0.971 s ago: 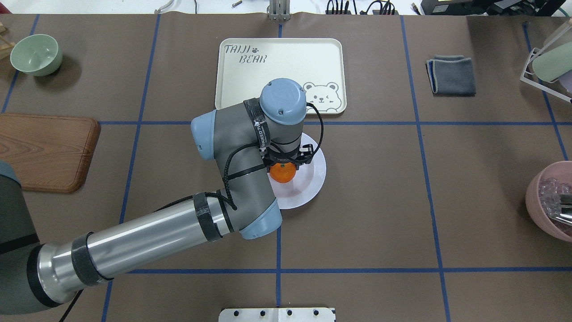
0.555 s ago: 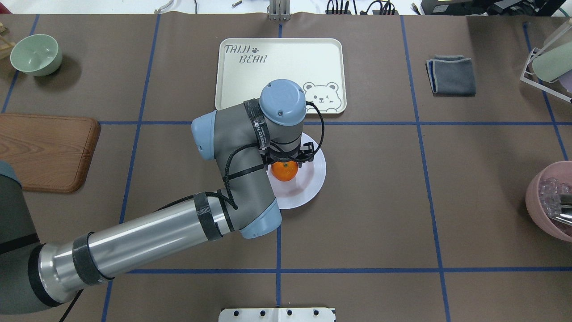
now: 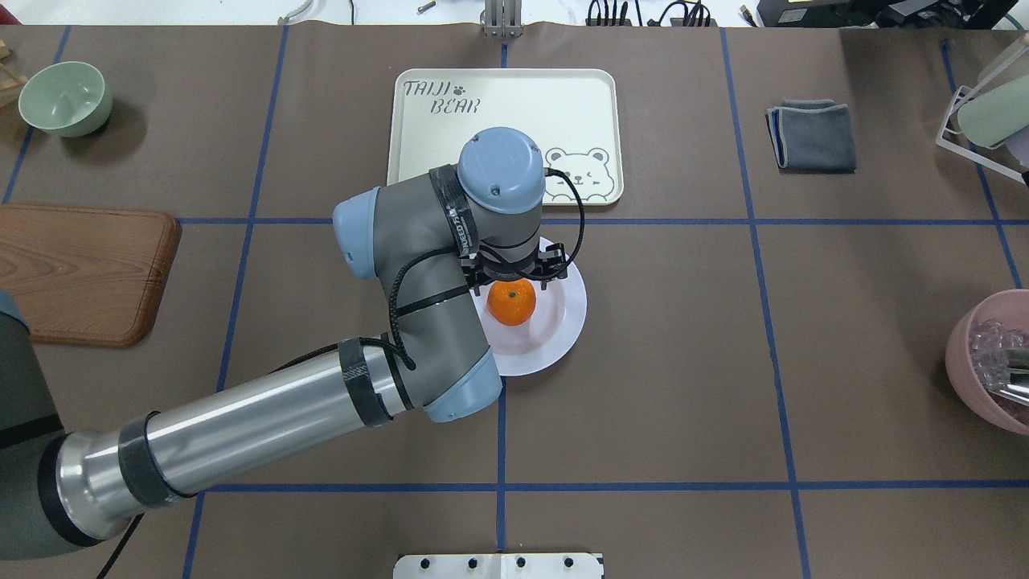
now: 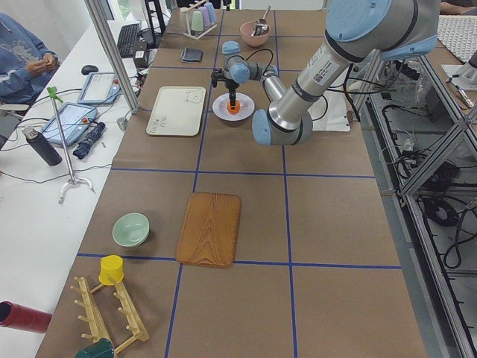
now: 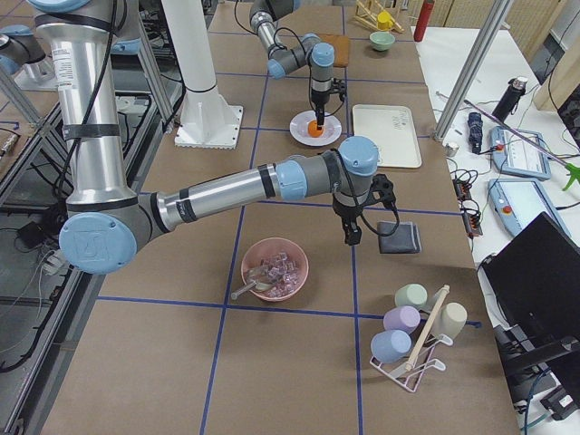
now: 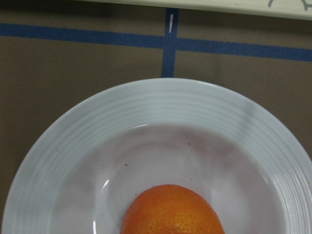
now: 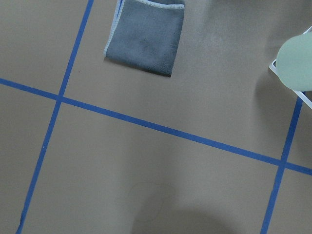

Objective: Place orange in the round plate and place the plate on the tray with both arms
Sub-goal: 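Open the left gripper to release the orange onto the plate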

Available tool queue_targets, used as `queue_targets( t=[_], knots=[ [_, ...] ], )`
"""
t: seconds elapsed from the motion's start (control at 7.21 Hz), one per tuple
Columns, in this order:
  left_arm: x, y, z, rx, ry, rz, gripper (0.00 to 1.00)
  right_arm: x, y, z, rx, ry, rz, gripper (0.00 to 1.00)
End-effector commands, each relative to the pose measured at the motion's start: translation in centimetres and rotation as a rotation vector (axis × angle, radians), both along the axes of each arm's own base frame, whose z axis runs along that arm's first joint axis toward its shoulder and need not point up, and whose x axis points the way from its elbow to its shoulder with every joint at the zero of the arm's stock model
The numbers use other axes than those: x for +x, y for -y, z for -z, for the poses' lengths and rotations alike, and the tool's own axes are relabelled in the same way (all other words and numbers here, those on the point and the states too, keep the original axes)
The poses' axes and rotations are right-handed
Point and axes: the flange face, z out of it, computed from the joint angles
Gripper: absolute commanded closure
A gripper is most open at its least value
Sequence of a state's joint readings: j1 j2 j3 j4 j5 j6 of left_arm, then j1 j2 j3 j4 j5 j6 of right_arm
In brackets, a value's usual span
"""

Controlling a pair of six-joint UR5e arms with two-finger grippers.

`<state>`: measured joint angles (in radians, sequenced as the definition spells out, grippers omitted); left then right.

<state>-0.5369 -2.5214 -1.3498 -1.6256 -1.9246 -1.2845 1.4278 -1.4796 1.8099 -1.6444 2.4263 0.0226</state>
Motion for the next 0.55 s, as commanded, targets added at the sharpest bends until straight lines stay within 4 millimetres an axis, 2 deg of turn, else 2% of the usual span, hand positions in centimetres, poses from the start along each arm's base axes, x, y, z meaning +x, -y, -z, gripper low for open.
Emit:
queue_targets(
  t=[0.0,0.14,0.28,0.42],
  knots=[
    [-9.5,0.6,-4.2,-0.005,-0.062,0.004,0.02,-2.3,1.5,2.5,-0.037,-0.003,-0.039,0.0],
    [-15.2,1.2,-6.9,0.024,-0.082,-0.03,0.02,-4.0,2.0,4.1,-0.089,0.008,-0.075,0.0],
    [-20.1,1.5,-9.2,0.071,-0.09,-0.055,0.02,-7.1,2.2,6.1,-0.129,0.022,-0.085,0.0],
    [-24.5,2.0,-12.4,0.1,-0.085,-0.077,0.02,-11.9,2.1,8.2,-0.147,0.063,-0.09,0.0]
  ],
)
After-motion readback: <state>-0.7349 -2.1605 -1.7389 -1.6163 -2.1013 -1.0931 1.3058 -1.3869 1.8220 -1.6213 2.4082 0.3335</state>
